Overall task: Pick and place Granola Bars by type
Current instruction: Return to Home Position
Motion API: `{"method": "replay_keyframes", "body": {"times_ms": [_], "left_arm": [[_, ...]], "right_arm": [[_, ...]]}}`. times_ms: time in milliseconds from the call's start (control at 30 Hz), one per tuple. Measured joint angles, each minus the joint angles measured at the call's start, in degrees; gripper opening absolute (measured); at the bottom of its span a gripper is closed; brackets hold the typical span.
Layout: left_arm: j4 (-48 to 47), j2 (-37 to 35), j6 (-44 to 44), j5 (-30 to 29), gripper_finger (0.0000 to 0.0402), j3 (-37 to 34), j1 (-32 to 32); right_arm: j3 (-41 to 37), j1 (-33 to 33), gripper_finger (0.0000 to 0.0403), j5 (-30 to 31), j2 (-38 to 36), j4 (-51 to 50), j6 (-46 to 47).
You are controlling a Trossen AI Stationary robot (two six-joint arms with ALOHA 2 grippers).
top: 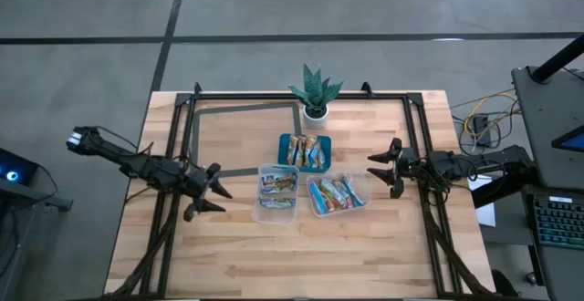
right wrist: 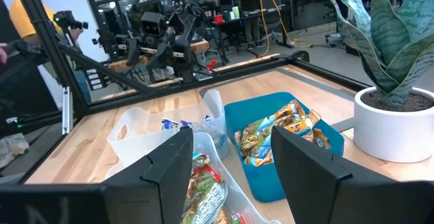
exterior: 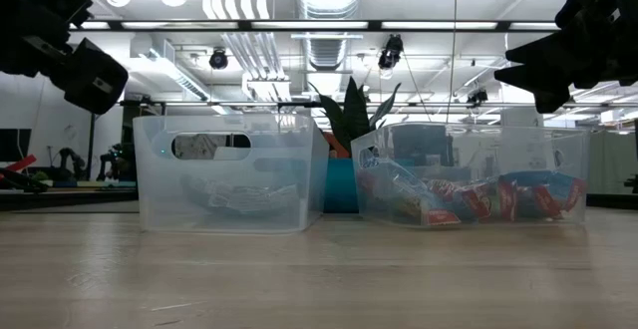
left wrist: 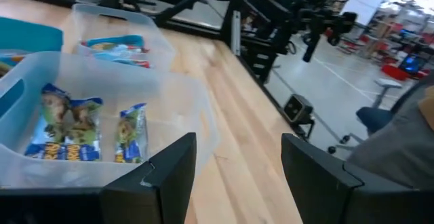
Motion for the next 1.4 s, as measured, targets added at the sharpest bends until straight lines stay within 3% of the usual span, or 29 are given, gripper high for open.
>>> {"method": "replay_keyframes", "body": {"times_ms": [433, 700, 833, 1333, 1400], "left_arm": [[0.5, -8.9, 2.9, 0.0, 0.0197, -4.1, 0.0], [-0.9, -14.6, 4.2, -8.2, 0.0197, -4.7, 0.1], [-0.9, -17.8, 7.4, -9.1, 0.0197, -4.7, 0.2], [-1.3, -17.8, 8.9, -9.5, 0.0197, -4.8, 0.4], [-0.8, -17.8, 8.3, -12.2, 0.0197, -4.8, 0.4]], "right_arm": [[0.0, 0.0, 0.0189, 0.0, 0.0, 0.0, 0.0], [0.0, 0.0, 0.0189, 0.0, 0.0, 0.0, 0.0], [0.0, 0.0, 0.0189, 0.0, 0.0, 0.0, 0.0], [0.0, 0.0, 0.0189, 0.0, 0.0, 0.0, 0.0], [0.0, 0.0, 0.0189, 0.0, 0.0, 0.0, 0.0]]}}
